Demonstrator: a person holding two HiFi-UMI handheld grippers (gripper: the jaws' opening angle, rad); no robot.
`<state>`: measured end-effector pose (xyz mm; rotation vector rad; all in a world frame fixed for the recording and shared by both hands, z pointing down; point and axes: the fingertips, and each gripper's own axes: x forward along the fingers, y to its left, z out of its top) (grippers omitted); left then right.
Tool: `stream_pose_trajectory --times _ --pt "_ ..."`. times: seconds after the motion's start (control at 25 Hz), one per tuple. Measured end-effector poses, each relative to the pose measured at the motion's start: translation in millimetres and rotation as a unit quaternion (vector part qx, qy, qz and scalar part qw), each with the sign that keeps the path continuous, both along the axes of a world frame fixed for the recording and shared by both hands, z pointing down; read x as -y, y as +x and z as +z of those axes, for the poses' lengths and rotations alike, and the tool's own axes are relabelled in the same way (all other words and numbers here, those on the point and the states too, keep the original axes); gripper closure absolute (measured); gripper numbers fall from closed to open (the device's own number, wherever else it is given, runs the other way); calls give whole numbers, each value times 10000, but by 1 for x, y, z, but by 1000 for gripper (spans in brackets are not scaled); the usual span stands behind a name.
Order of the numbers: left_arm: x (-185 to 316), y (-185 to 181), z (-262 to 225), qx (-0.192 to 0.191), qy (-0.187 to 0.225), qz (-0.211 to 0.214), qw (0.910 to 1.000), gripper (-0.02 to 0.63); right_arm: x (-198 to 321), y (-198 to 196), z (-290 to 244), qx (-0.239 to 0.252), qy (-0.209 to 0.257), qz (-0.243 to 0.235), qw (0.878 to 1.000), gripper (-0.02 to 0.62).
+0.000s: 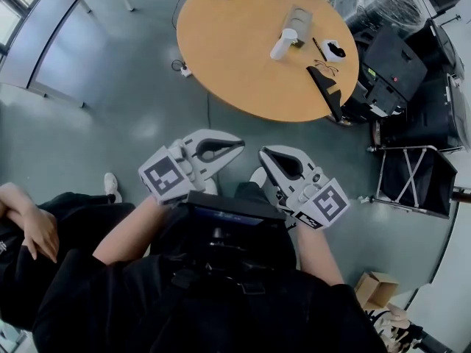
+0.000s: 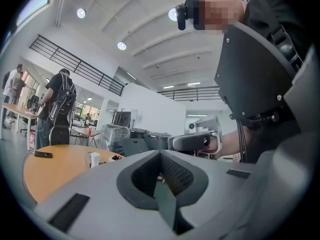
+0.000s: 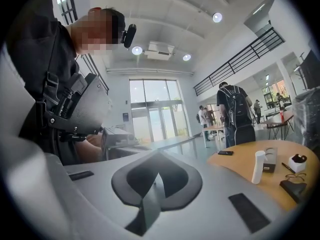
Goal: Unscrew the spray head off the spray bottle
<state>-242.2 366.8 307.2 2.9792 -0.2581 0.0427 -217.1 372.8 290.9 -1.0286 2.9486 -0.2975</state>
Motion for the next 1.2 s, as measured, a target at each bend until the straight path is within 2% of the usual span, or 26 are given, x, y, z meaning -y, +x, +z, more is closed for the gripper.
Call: stream_pose_trajectory --times 0.36,0.92,1.2 --pt "49 59 0 142 35 -140 9998 583 55 62 5 92 5 -92 9999 595" --pt "139 235 -4 235 -99 -644 9976 583 152 239 5 245 107 -587 9979 595" --pt "164 294 -1 409 -140 -958 9945 583 177 300 9 373 100 -864 9955 595"
